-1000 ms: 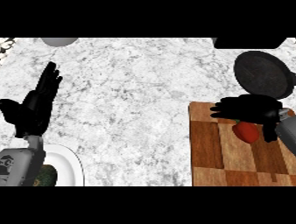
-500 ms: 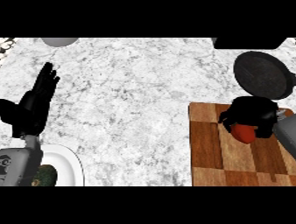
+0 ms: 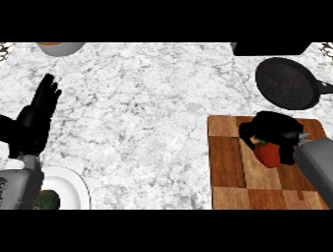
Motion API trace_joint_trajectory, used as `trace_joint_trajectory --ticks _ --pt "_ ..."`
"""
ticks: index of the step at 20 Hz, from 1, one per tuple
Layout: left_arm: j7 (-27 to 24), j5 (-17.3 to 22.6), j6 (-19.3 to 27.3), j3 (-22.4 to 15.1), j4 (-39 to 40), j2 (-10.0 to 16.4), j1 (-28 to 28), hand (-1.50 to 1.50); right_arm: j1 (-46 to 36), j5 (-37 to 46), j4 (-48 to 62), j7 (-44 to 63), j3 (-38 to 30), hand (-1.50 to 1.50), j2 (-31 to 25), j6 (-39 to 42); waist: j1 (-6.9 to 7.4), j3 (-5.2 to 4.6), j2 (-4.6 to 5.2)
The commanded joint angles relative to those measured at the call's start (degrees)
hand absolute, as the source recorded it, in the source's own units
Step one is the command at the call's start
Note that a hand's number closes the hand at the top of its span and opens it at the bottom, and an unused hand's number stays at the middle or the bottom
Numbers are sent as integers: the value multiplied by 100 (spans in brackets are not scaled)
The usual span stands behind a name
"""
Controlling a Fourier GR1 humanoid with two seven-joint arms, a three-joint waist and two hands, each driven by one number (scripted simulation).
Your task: Pick the bell pepper from the cutting board and place it in the pan
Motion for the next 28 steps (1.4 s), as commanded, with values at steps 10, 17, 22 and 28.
trace_joint_trajectory --ticks 10,17,22,28 --pt "-26 -17 67 112 -149 47 256 0 1224 -608 -3014 3782 -1337 150 1904 -796 -261 53 -34" --pt "13 -65 34 -12 -19 -91 -84 0 1228 -677 -4846 5249 -1540 150 2400 -289 45 60 78" --pt "-33 -158 42 -137 -93 -193 28 0 685 -2158 -4314 4981 -3042 150 2315 -170 131 67 110" --pt "176 -68 -117 -12 -67 -66 -298 0 -125 -2201 -2169 3965 -4034 150 1377 -884 226 69 135"
